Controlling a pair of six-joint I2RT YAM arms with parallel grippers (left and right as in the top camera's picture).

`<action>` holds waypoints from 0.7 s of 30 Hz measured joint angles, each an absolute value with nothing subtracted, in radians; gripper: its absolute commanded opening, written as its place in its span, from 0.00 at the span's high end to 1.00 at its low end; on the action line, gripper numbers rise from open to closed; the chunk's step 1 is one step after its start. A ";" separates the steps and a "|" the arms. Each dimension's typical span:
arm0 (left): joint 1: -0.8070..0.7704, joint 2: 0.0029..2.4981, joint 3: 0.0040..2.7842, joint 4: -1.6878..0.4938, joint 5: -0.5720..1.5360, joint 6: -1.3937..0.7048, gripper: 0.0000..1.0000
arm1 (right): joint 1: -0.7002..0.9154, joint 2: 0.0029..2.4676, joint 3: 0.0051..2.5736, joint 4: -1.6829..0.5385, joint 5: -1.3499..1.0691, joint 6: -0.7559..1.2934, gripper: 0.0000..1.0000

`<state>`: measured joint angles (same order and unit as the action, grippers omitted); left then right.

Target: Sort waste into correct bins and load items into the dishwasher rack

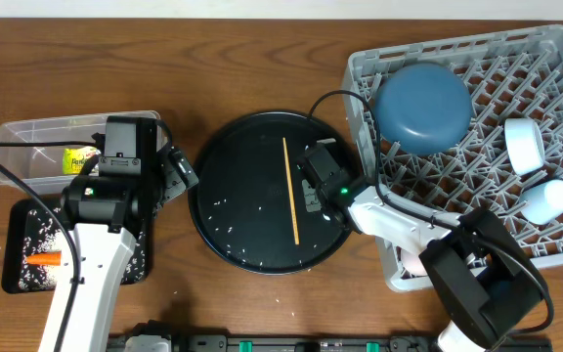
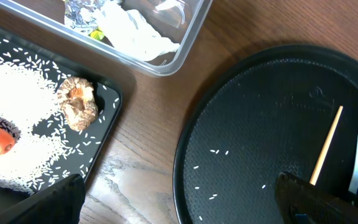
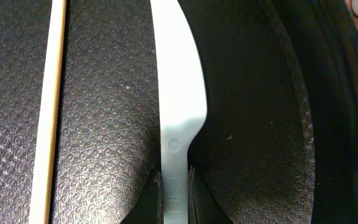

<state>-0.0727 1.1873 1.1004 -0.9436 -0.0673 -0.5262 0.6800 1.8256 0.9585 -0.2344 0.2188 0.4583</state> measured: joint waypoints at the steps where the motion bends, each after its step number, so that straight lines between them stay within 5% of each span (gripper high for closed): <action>1: -0.073 1.187 1.100 -0.944 -0.067 -0.526 0.02 | 0.680 1.824 0.958 -0.234 0.220 0.458 0.99; 21: -0.073 1.187 1.100 -0.944 -0.067 -0.526 0.02 | 0.679 1.539 0.959 -0.307 0.198 0.440 0.93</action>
